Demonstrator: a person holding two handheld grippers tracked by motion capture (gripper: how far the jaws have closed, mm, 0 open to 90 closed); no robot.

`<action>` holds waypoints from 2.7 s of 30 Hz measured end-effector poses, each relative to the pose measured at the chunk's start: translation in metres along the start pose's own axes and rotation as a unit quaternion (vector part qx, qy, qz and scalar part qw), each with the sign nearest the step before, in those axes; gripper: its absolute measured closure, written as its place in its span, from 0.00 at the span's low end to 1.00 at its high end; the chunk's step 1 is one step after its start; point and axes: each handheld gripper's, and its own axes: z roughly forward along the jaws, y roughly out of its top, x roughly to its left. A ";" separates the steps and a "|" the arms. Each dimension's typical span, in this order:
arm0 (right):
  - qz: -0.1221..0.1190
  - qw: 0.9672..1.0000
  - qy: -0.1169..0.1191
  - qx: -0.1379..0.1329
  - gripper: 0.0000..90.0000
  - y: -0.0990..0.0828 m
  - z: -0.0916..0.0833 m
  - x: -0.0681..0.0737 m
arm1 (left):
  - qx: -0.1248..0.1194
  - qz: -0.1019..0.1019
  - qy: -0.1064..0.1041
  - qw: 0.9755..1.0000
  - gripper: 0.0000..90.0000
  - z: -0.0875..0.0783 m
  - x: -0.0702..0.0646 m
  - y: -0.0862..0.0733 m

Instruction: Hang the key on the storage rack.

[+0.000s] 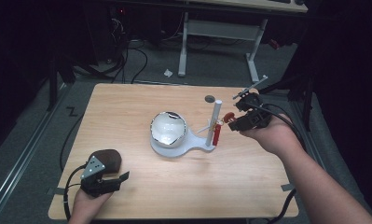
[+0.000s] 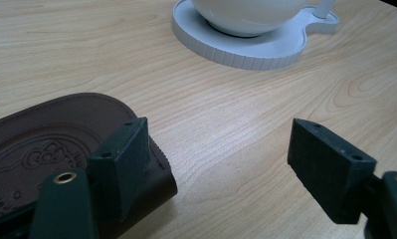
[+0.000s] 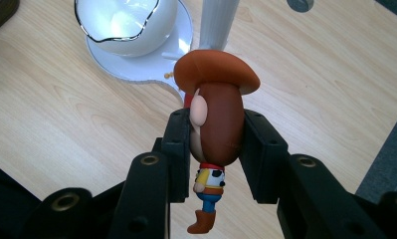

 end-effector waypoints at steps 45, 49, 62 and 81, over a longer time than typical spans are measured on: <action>0.066 0.996 0.053 -0.001 0.72 -0.041 0.107 -0.017 | 0.003 -0.001 -0.001 1.000 0.28 0.001 0.000 -0.001; 0.069 0.996 0.050 -0.005 0.68 -0.044 0.108 -0.019 | 0.003 -0.001 -0.001 1.000 0.28 0.001 0.001 -0.001; 0.044 0.997 0.002 -0.057 0.62 -0.090 0.099 -0.006 | 0.008 -0.015 -0.009 1.000 0.30 0.000 0.002 0.002; 0.146 0.971 0.022 -0.190 0.60 -0.198 0.143 0.004 | 0.003 -0.015 -0.008 1.000 0.40 -0.010 0.006 0.008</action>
